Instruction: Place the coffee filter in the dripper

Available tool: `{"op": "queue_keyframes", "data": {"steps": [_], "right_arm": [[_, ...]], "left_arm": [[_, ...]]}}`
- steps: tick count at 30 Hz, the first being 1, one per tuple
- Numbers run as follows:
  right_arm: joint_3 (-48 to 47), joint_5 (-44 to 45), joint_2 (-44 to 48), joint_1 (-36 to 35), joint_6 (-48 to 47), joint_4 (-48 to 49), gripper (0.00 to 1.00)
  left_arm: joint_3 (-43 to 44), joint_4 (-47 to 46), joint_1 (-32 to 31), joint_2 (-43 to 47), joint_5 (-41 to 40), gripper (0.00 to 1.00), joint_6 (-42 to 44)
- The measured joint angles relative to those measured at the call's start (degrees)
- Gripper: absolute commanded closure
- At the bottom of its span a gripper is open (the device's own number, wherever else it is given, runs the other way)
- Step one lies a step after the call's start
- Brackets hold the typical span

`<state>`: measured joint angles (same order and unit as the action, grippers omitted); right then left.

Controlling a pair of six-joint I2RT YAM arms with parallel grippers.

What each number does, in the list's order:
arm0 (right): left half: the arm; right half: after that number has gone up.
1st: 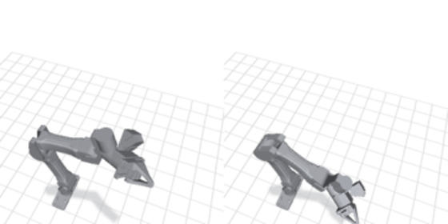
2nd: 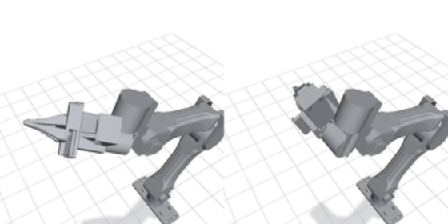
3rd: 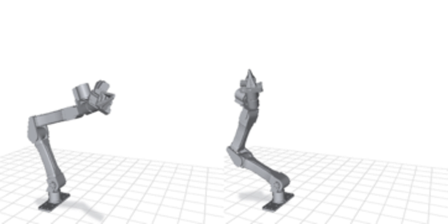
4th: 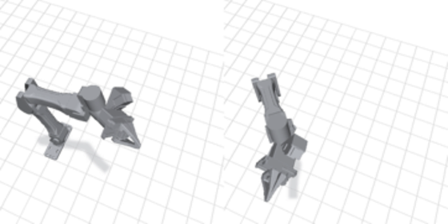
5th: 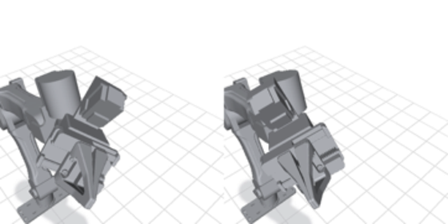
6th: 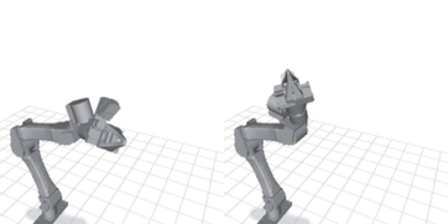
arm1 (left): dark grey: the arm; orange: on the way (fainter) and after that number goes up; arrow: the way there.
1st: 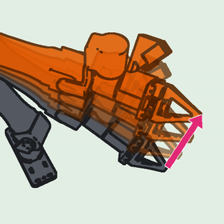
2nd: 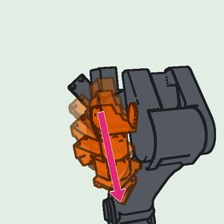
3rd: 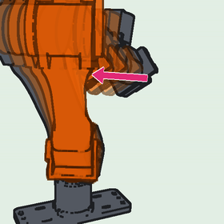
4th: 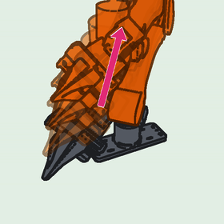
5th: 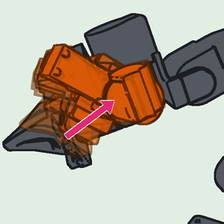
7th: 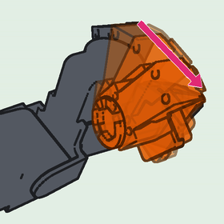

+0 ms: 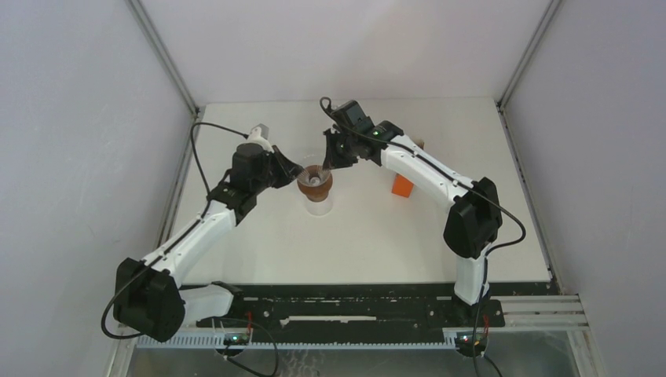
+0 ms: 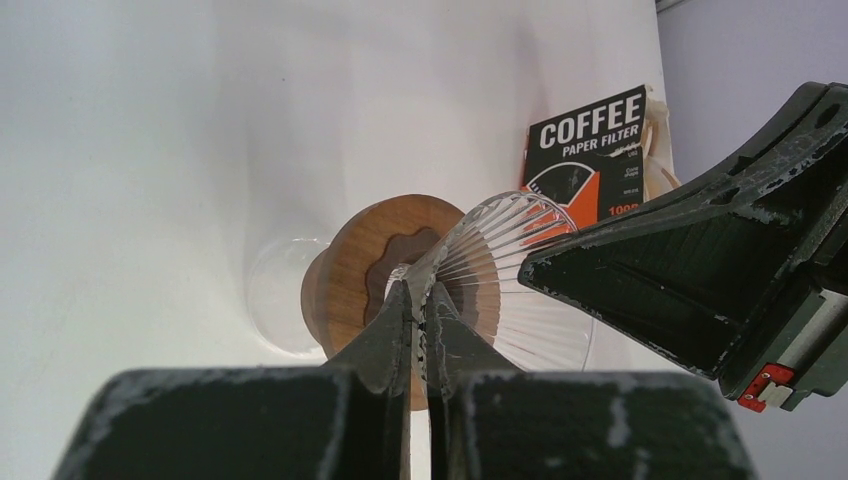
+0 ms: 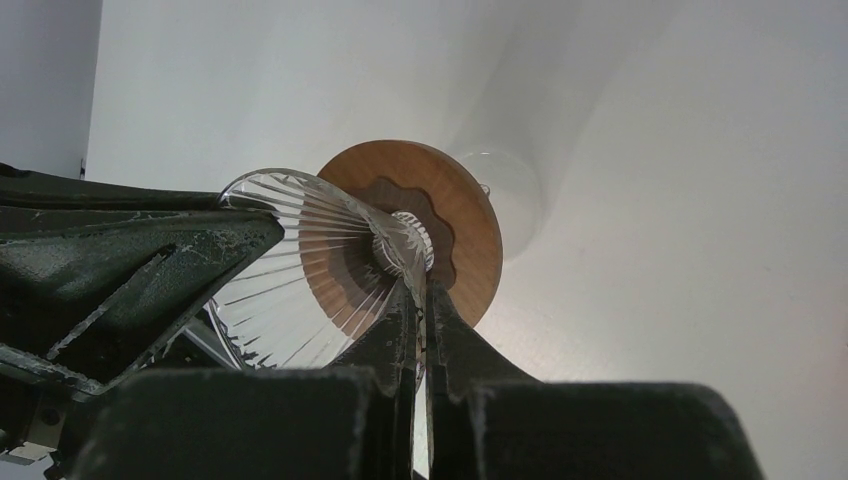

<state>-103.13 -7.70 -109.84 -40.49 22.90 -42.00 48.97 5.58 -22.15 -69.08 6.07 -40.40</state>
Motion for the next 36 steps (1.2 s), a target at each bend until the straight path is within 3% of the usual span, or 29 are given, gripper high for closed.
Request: {"op": "queue_keyframes", "data": {"steps": [14,20,36], "right_arm": [[-2.67,1.66,-1.4,-0.09,-0.68,-1.4,1.0],[-0.96,1.01,-0.37,0.17,-0.66,-0.02,1.0],[-2.82,-2.05,-1.38,1.42,-0.55,-1.57,0.95]], "left_arm": [[1.2,-0.85,0.0,-2.29,-0.59,0.99,0.42],[1.25,-0.5,0.0,-2.01,-0.46,0.75,0.31],[4.07,7.17,-1.46,-0.57,1.99,0.43,-0.09]]}}
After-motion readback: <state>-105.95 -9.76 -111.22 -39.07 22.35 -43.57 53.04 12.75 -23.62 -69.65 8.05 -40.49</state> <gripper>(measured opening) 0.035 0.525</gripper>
